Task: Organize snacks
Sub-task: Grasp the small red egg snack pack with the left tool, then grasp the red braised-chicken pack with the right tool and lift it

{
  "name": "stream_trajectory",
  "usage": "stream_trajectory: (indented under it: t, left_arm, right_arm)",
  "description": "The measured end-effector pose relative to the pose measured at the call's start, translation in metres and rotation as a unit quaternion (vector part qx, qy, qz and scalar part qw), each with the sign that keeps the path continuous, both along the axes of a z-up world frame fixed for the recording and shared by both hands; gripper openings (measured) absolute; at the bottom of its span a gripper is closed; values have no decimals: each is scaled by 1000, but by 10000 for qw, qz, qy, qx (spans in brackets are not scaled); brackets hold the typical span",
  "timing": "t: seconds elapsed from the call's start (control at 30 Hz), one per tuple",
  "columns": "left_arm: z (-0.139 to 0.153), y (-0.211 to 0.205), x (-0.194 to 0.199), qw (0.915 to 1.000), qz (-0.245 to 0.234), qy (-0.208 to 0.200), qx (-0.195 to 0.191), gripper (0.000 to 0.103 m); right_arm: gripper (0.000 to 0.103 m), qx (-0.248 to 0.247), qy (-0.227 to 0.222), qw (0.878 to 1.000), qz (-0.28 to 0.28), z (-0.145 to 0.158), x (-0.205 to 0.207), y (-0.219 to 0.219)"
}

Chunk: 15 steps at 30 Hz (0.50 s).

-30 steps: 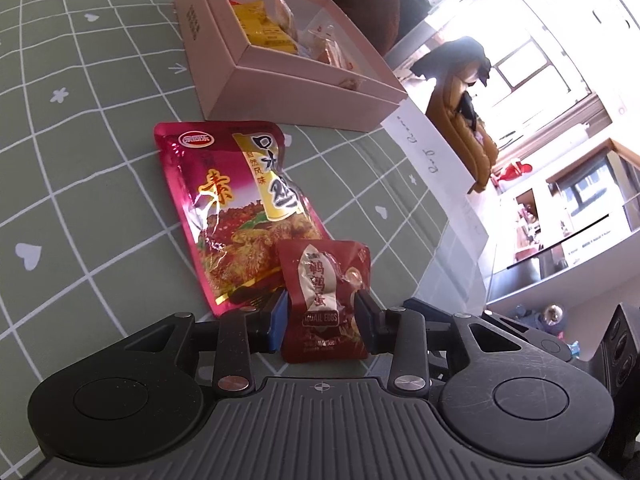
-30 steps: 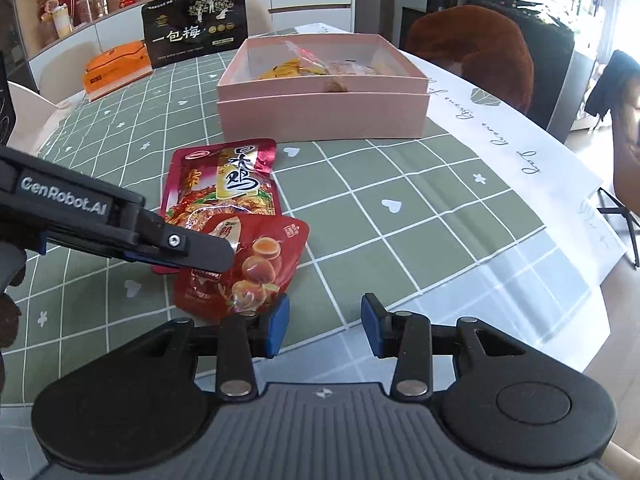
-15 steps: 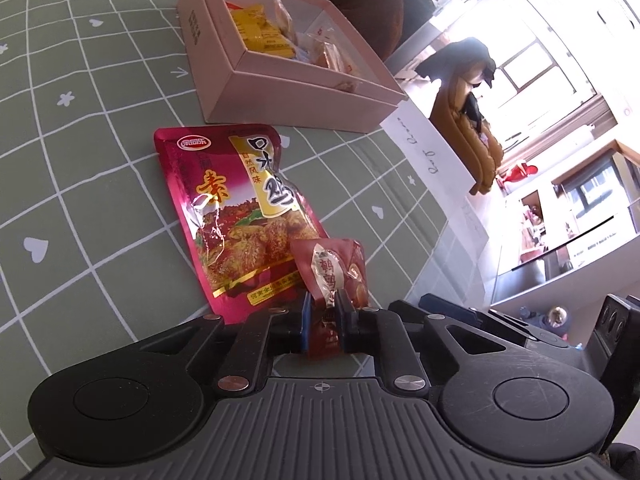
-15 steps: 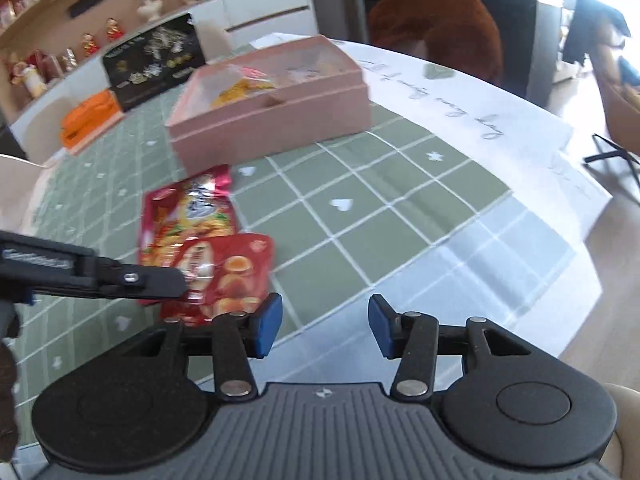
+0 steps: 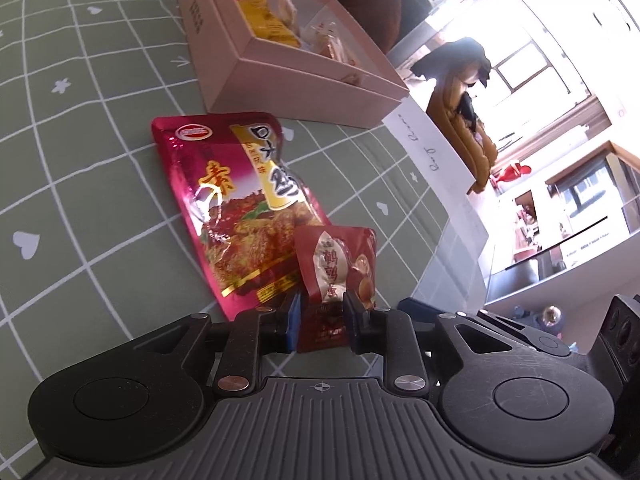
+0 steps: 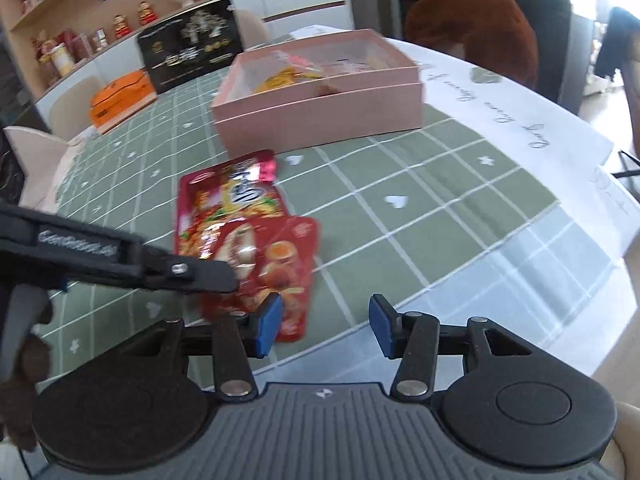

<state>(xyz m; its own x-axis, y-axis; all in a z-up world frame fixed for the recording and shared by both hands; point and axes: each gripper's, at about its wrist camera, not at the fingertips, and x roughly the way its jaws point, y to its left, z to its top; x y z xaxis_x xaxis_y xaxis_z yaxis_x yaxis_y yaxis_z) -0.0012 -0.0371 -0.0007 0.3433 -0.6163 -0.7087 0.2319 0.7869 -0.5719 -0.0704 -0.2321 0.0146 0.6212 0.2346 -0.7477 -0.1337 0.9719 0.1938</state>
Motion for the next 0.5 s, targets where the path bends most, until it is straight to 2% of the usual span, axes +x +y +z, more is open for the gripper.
stream_trajectory:
  t: [0.2,0.27,0.37,0.5]
  left_arm:
    - [1,6,-3,9997,229,-21,107,19]
    - [1,18,-7,9990,397,-39,181,18]
    - [2,40,-15,9979,612,-35,210,12]
    - [5,66,-27,9952,915,-6,355,11]
  right_arm:
    - [49,-402,-38,9982,449,1,-3,18]
    - [50,-386,-49,9977,561,5,-4,15]
    - [58,-360,-87,9962,788,12,-3,11]
    - [60,-315,-150,9969,705,21,13,11]
